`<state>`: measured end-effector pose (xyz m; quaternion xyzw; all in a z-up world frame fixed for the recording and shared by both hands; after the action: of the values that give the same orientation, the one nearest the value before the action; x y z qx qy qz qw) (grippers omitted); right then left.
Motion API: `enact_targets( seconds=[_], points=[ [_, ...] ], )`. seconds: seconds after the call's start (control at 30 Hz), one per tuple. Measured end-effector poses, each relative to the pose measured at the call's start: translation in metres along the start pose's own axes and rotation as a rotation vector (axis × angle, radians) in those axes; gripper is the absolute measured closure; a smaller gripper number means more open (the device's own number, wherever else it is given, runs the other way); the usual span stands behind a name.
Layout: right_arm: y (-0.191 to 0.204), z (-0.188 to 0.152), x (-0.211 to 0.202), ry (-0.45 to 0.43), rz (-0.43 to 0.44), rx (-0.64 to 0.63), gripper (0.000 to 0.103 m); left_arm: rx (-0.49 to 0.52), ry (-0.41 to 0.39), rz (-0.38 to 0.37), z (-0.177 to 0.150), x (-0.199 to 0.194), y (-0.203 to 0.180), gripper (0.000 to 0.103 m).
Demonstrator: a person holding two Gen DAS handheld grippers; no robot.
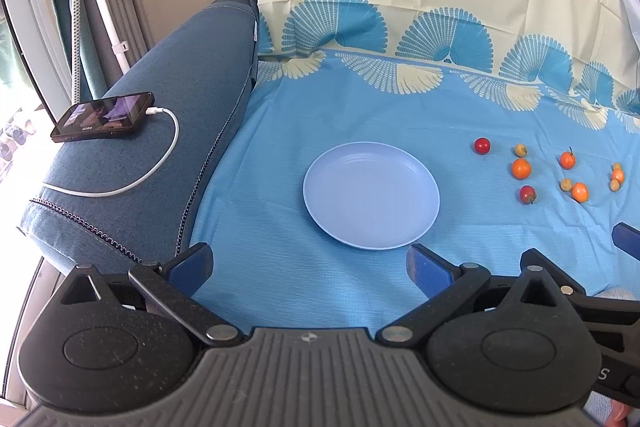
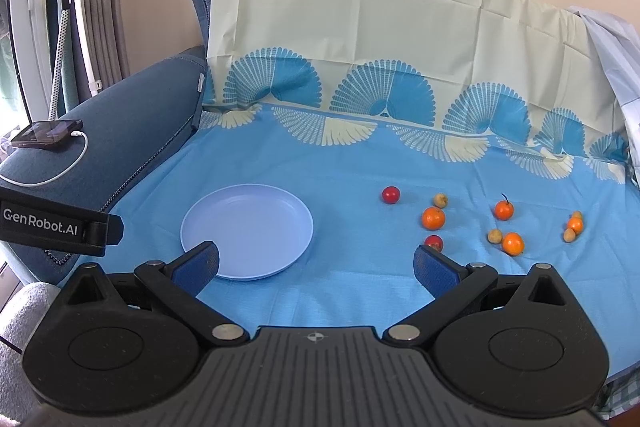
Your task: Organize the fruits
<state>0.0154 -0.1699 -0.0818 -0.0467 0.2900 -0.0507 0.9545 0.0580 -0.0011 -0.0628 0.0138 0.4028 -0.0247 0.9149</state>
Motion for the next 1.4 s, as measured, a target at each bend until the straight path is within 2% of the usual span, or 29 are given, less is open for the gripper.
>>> enact_targets(
  seconds=[1.4],
  points=[
    [0.0040,-0.0053,0.0023,0.008,0.007,0.006,0.000,0.006,0.008,0.001,-0.0016,0.0042,0.0007,0.000]
  ],
)
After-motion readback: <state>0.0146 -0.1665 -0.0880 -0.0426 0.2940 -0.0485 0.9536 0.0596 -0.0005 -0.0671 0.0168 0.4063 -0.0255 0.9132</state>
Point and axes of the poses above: each gripper's, at about its wrist camera, not at the fingertips, and x roughly the way its jaws point, y to its left, z to its top, the point moved 9 cm from there along x, roughly the way its jaws point, and after that the axes turned 7 degrees about -x, right-handed, at the moved point
